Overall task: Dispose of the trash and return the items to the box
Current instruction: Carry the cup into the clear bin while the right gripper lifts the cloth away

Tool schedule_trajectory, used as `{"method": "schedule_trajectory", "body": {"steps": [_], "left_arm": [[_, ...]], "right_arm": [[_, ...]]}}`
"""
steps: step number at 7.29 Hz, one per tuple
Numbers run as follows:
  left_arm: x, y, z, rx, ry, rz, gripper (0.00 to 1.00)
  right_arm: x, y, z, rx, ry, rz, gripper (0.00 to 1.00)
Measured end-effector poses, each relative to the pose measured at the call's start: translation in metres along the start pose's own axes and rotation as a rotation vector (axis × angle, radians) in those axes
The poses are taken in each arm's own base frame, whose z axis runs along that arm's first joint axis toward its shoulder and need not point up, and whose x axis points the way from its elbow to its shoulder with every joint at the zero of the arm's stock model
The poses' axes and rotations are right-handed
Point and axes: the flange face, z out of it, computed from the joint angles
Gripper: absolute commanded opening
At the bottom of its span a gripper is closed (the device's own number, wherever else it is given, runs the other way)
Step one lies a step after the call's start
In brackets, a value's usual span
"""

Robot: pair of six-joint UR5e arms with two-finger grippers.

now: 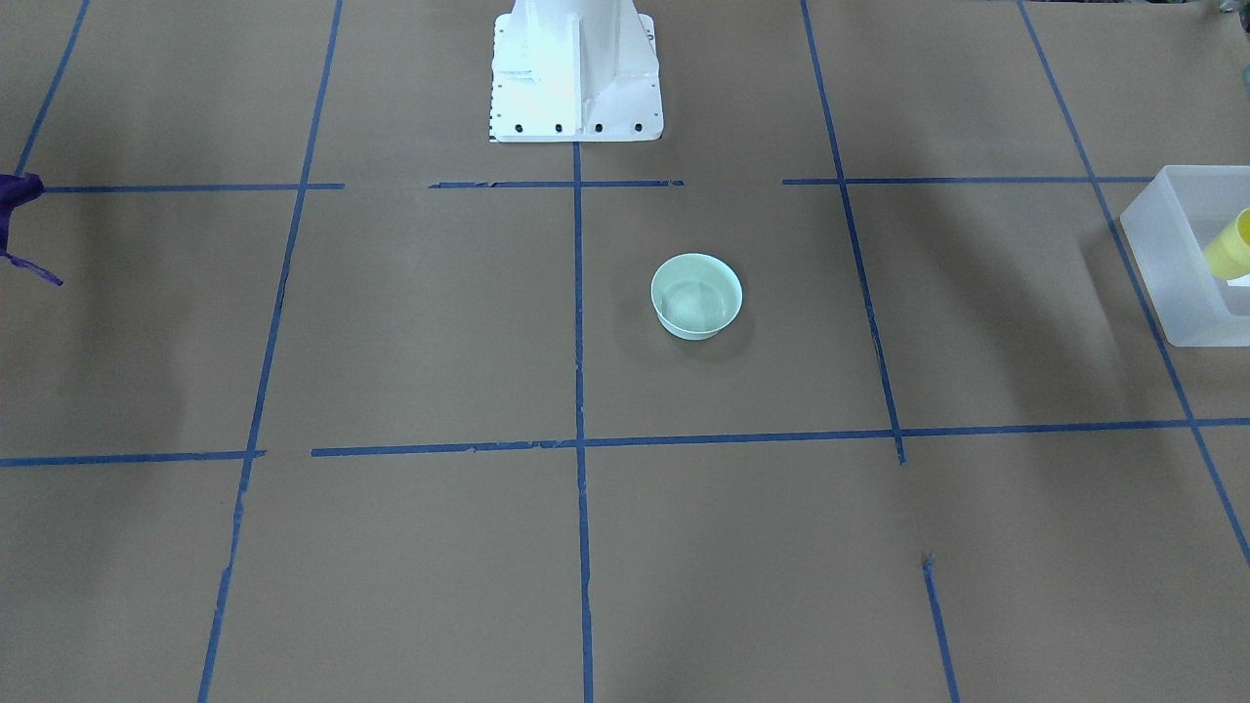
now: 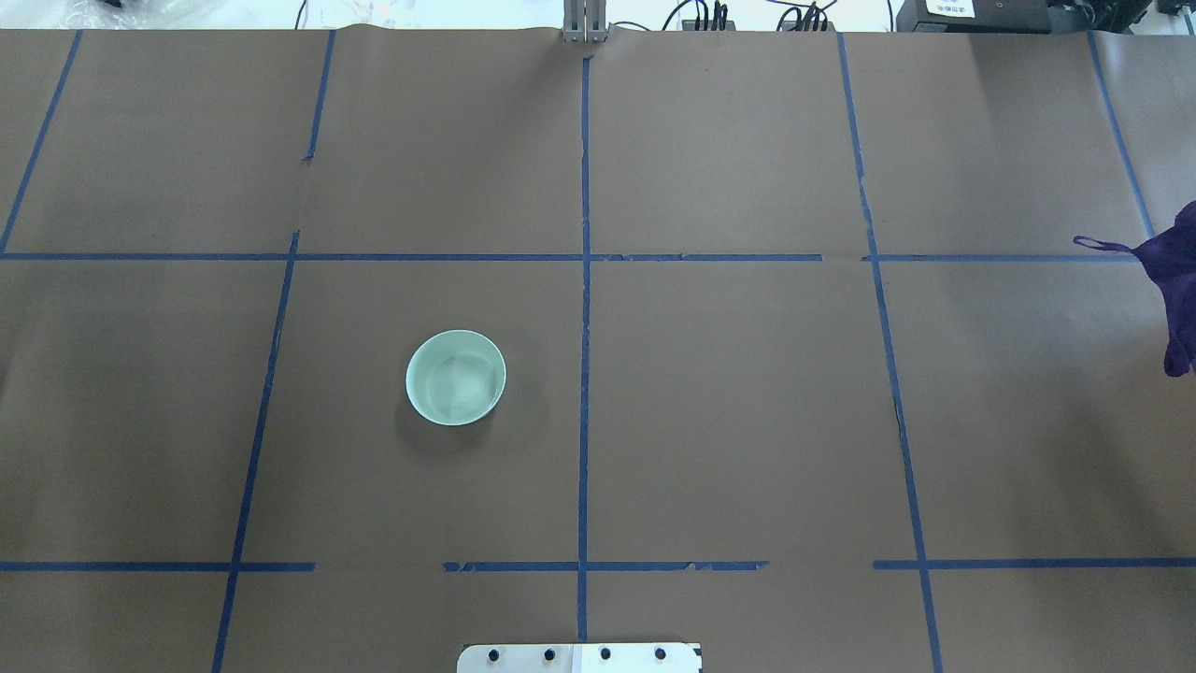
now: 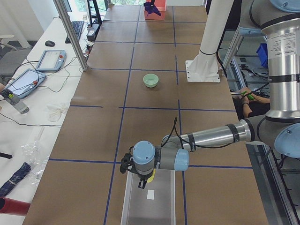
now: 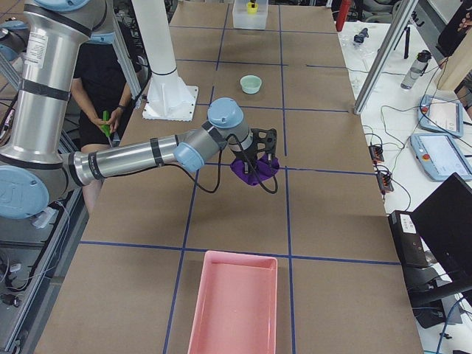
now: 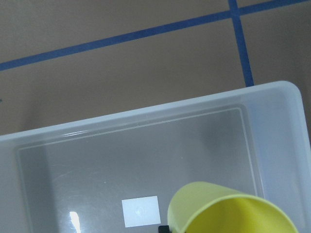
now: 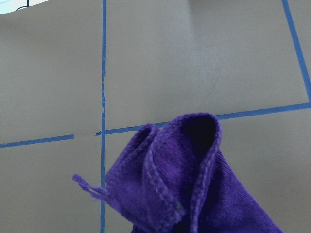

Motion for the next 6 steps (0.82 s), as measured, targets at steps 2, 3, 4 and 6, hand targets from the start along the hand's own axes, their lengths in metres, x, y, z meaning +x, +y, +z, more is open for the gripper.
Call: {"method": "schedule_trajectory", "body": {"steps": [2, 3, 4, 6], "left_arm": [[0.007, -0.001, 0.011, -0.005, 0.036, 0.024, 0.76], [0.011, -0.003, 0.013, -0.006, 0.052, 0.033, 1.0], [0.014, -0.004, 0.014, -0.002, 0.056, 0.045, 1.0], [0.022, -0.012, 0.005, 0.027, 0.046, 0.076, 1.0]], "right_arm": [[0.008, -0.004, -0.01, 0.026, 0.005, -0.019, 0.0], [0.01, -0.005, -0.013, 0.033, 0.006, -0.019, 0.0], [0.012, -0.006, -0.015, 0.038, 0.008, -0.02, 0.0], [0.017, -0.007, -0.017, 0.044, 0.013, -0.025, 0.0]]}}
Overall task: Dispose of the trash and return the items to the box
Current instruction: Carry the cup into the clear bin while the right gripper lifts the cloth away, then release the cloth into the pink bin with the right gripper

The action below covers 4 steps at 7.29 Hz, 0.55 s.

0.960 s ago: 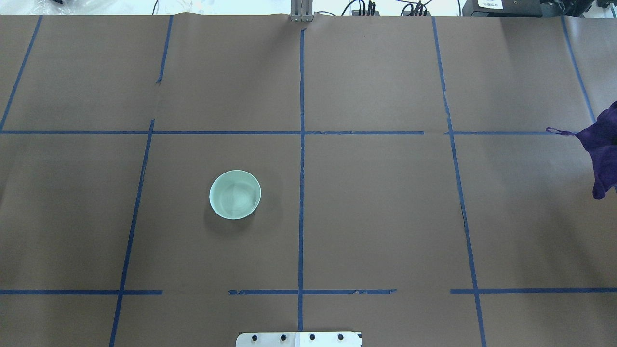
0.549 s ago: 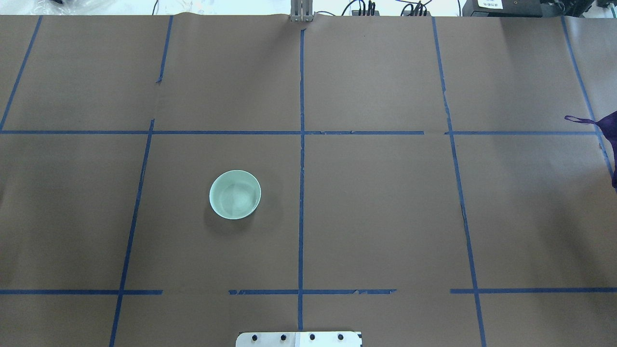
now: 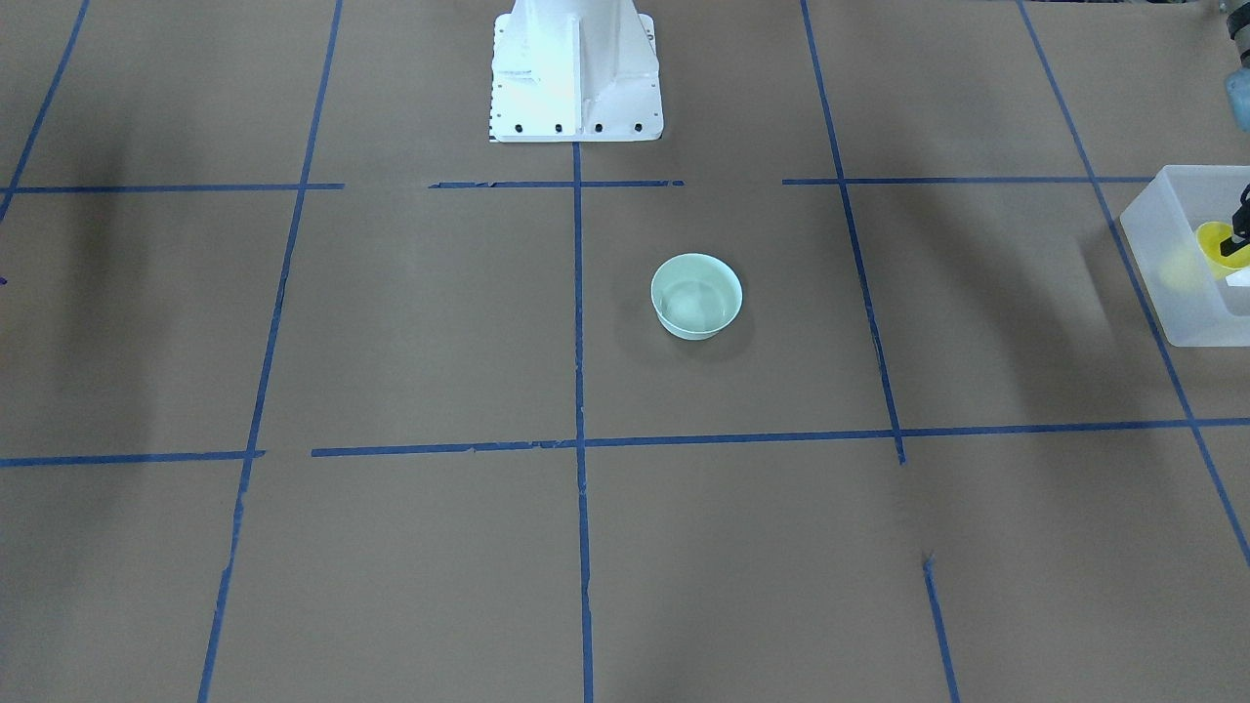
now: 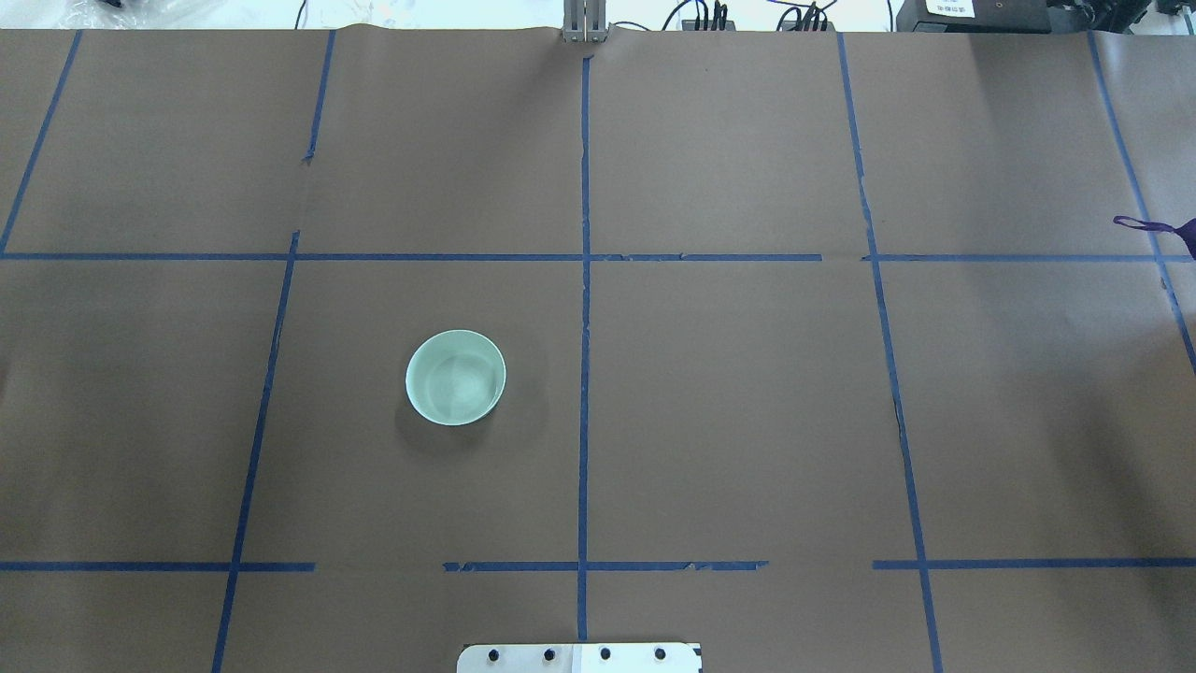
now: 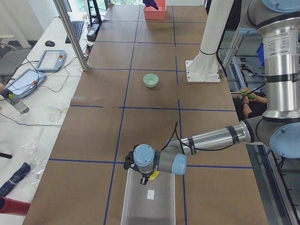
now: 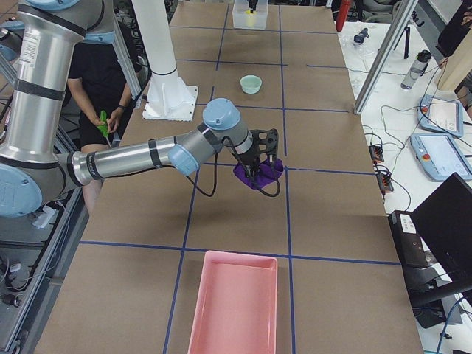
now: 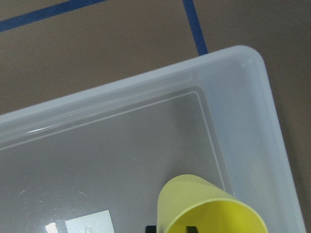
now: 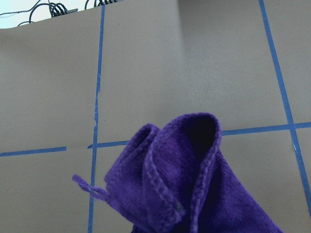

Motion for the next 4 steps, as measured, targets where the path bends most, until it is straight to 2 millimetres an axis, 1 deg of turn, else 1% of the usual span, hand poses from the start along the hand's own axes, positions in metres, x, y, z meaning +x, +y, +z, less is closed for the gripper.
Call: {"method": "schedule_trajectory", "body": {"steps": [1, 2, 3, 4], "left_arm": [[0.009, -0.007, -0.014, 0.028, -0.019, 0.023, 1.0], [0.014, -0.014, -0.042, 0.074, -0.073, 0.035, 1.0], [0.014, -0.015, -0.081, 0.131, -0.164, 0.022, 1.0], [0.016, -0.016, -0.116, 0.18, -0.247, 0.007, 1.0]], "right_arm": [[0.002, 0.0, 0.0, 0.0, 0.002, 0.0, 0.0], [0.005, 0.0, 0.002, -0.003, 0.006, 0.001, 0.0], [0.011, -0.001, 0.003, -0.003, 0.012, -0.003, 0.0], [0.024, -0.004, 0.004, 0.0, 0.026, -0.021, 0.0]]}}
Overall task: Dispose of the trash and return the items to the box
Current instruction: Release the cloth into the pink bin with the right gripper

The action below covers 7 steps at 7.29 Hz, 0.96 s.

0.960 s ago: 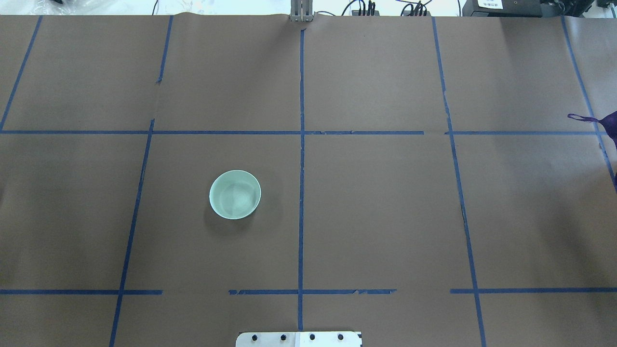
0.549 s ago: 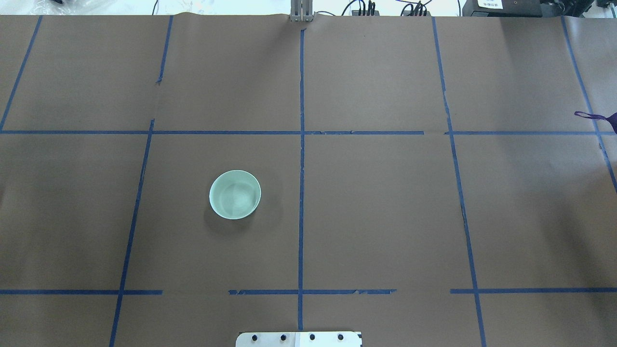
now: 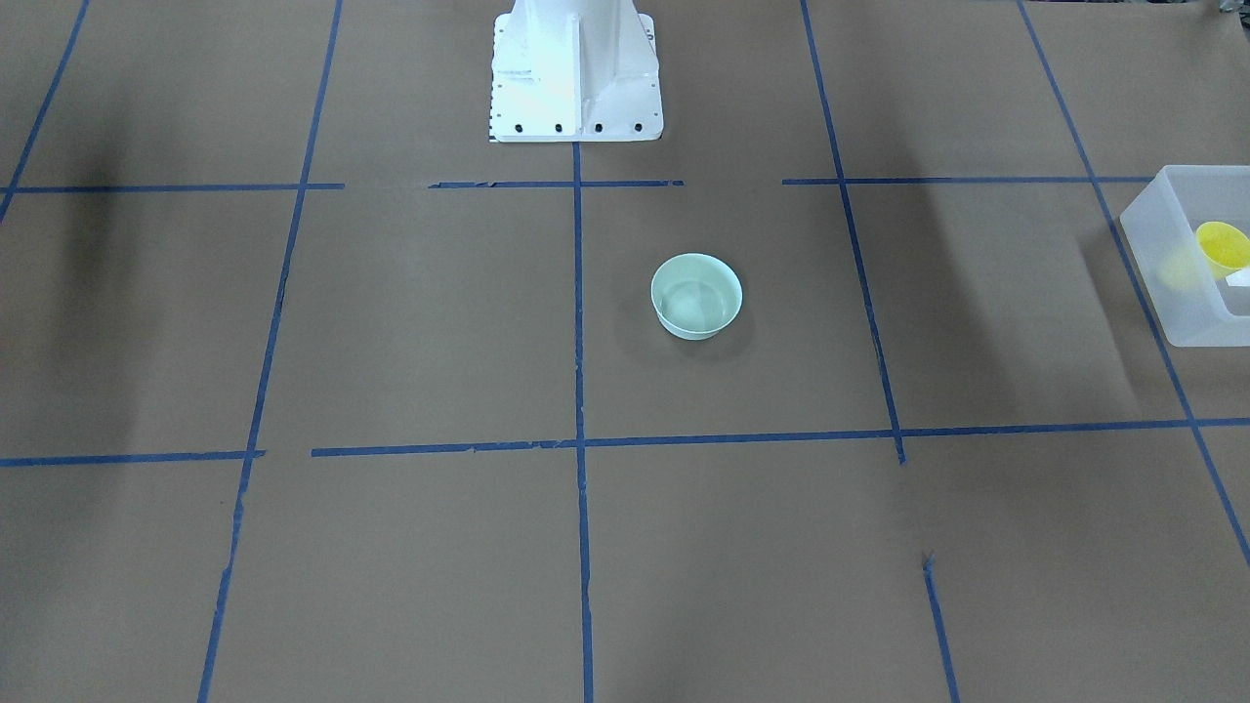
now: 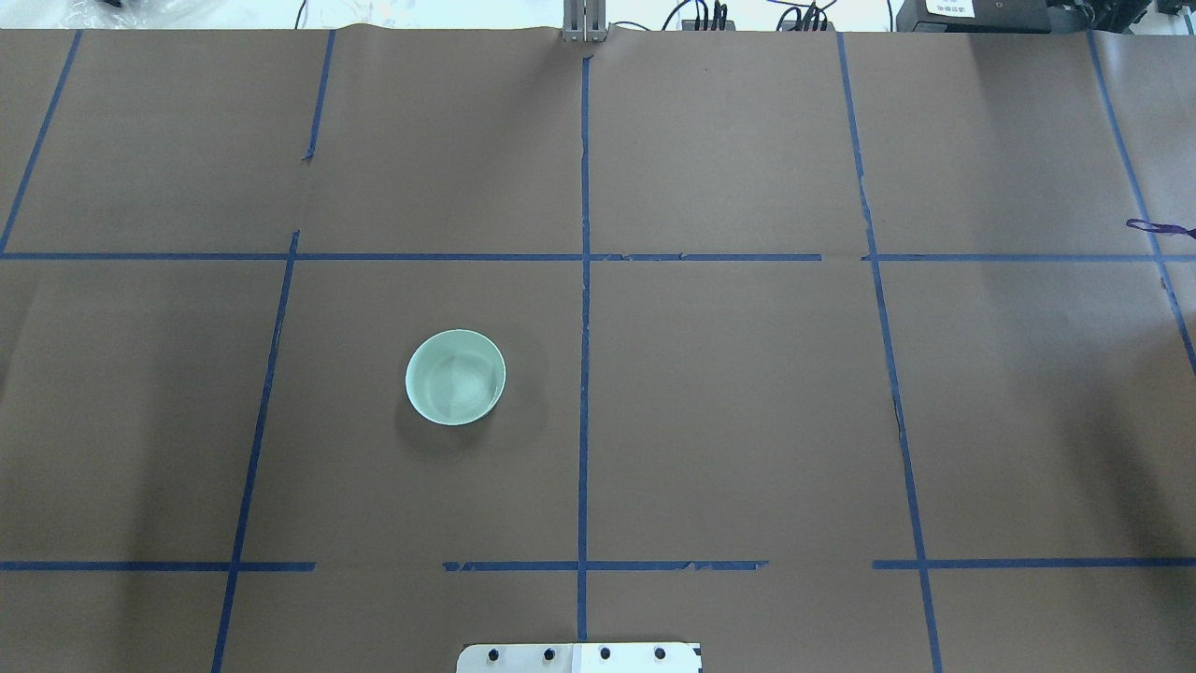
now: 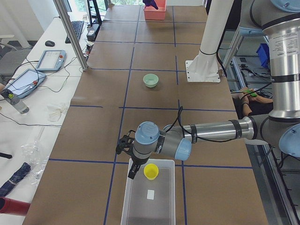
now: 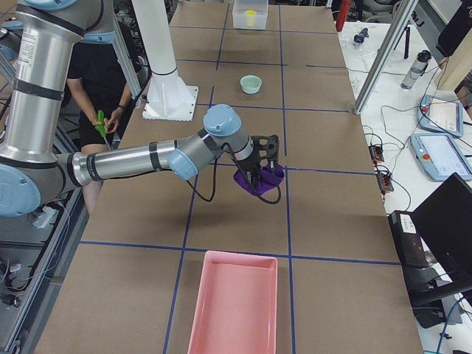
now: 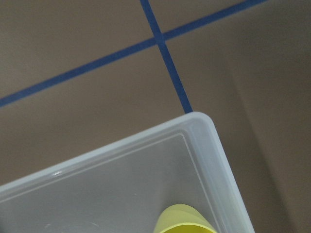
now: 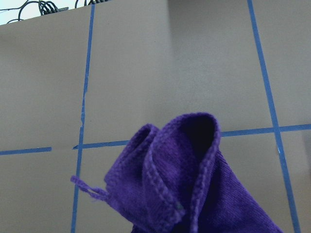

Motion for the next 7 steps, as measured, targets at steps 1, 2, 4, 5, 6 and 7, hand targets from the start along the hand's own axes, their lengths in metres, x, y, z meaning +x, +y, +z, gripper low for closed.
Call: {"method": "schedule_trajectory", "body": {"steps": [1, 2, 4, 5, 6, 7], "left_arm": [[0.004, -0.011, -0.025, 0.041, -0.044, -0.042, 1.0], [0.016, -0.024, -0.042, 0.079, -0.042, -0.13, 1.0], [0.07, -0.058, -0.065, 0.132, 0.052, -0.197, 1.0], [0.106, -0.081, -0.07, 0.141, 0.104, -0.212, 1.0], [0.145, -0.109, -0.069, 0.138, 0.155, -0.234, 1.0], [0.175, -0.128, -0.067, 0.131, 0.193, -0.253, 1.0]], "right_arm": [[0.019, -0.003, -0.003, 0.003, 0.03, -0.035, 0.0], [0.039, -0.008, -0.009, -0.005, 0.08, -0.089, 0.0], [0.075, -0.017, -0.013, -0.048, 0.217, -0.232, 0.0], [0.095, -0.018, -0.006, -0.083, 0.265, -0.271, 0.0], [0.126, -0.02, 0.009, -0.127, 0.299, -0.284, 0.0], [0.164, -0.028, 0.027, -0.175, 0.317, -0.291, 0.0]]}}
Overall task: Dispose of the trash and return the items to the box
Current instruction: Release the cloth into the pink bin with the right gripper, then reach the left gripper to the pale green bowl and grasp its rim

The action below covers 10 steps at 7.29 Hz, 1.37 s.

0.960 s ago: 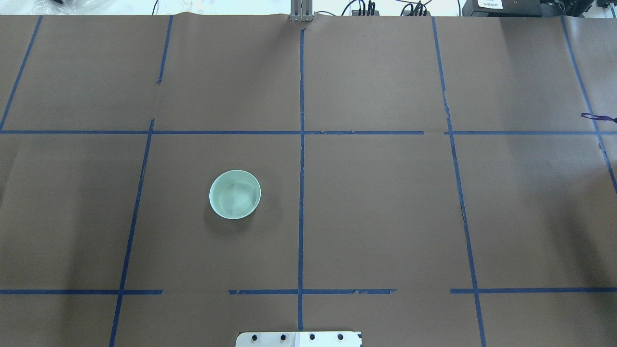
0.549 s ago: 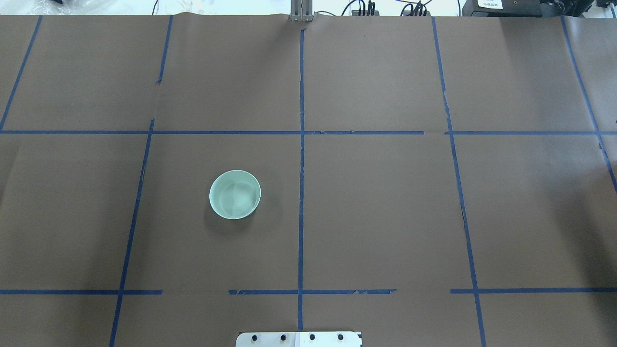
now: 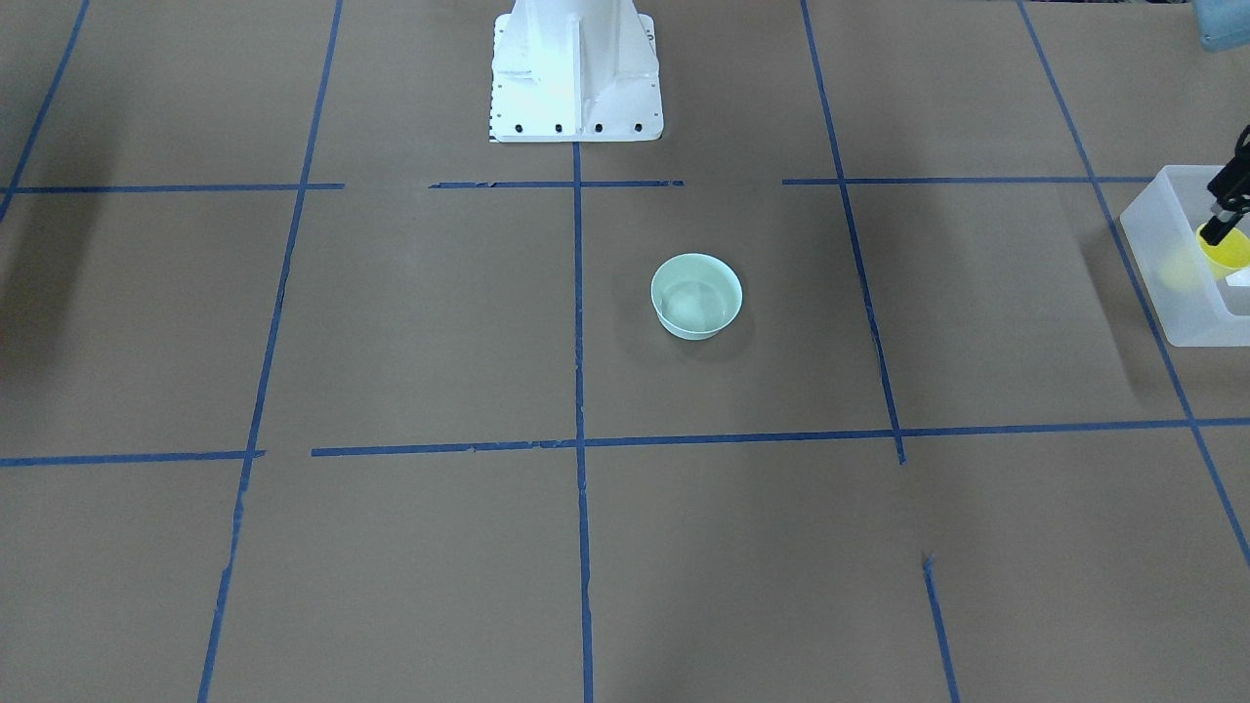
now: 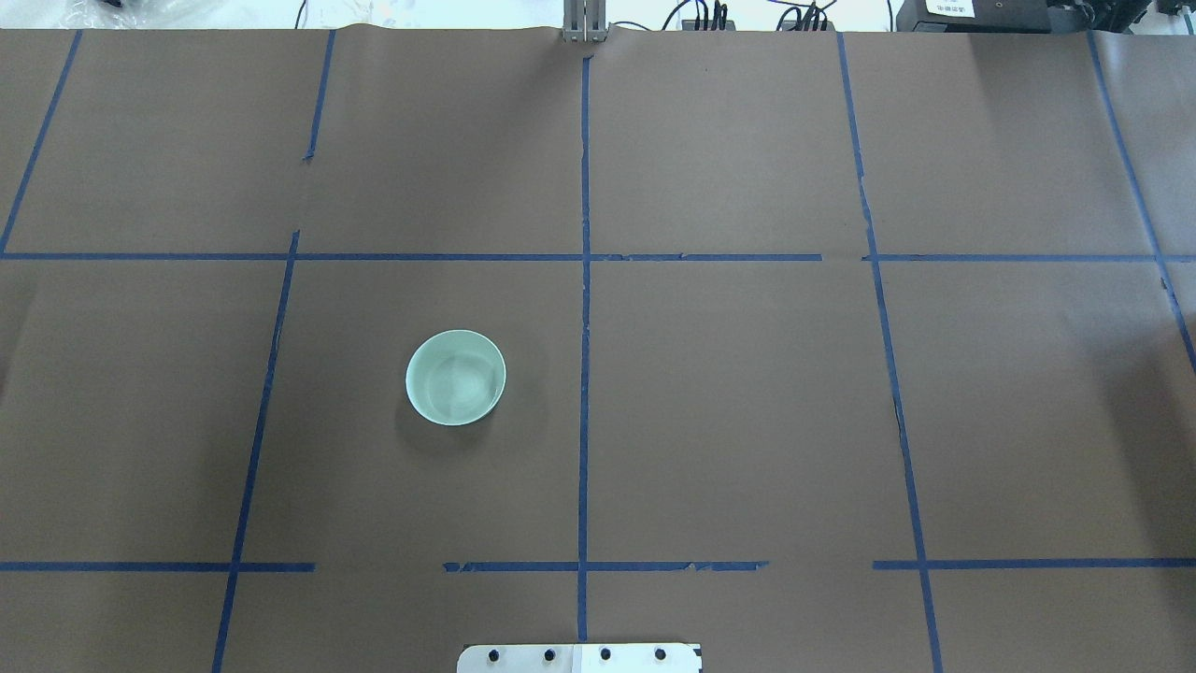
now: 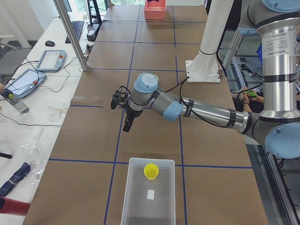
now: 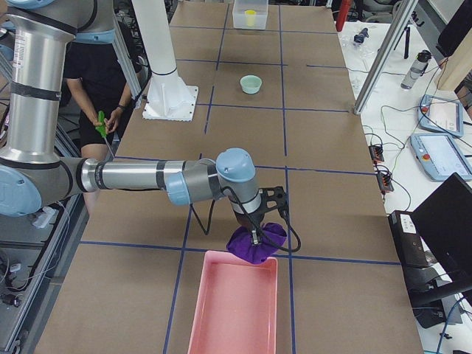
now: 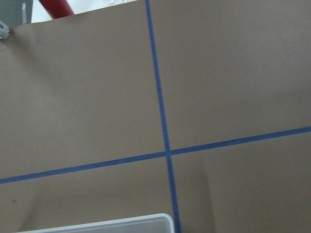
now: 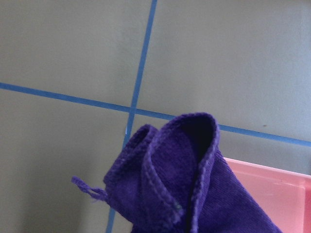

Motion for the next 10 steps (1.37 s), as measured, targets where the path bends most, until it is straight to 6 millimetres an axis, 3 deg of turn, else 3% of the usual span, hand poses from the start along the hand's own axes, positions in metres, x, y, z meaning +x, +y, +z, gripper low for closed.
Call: {"method": "schedule_trajectory", "body": {"steps": [2, 3, 4, 5, 7, 10], "left_arm": [[0.053, -0.008, 0.018, -0.026, 0.057, -0.044, 1.0], [0.079, -0.006, 0.029, -0.044, 0.088, -0.072, 1.0], [0.105, 0.0, 0.042, -0.063, 0.122, -0.104, 1.0], [0.126, 0.006, 0.052, -0.08, 0.151, -0.131, 1.0], [0.163, 0.021, 0.07, -0.11, 0.188, -0.182, 1.0], [0.247, 0.044, 0.106, -0.132, 0.217, -0.265, 1.0]], "right_arm": [[0.057, -0.001, 0.052, -0.091, 0.0, 0.0, 0.0], [0.071, 0.003, 0.068, -0.121, 0.0, 0.009, 0.0], [0.081, 0.011, 0.081, -0.148, 0.001, 0.02, 0.7], [0.089, 0.021, 0.092, -0.173, 0.001, 0.032, 1.0], [0.095, 0.037, 0.103, -0.2, -0.003, 0.056, 1.0], [0.088, 0.024, 0.092, -0.171, -0.006, 0.059, 1.0]]}}
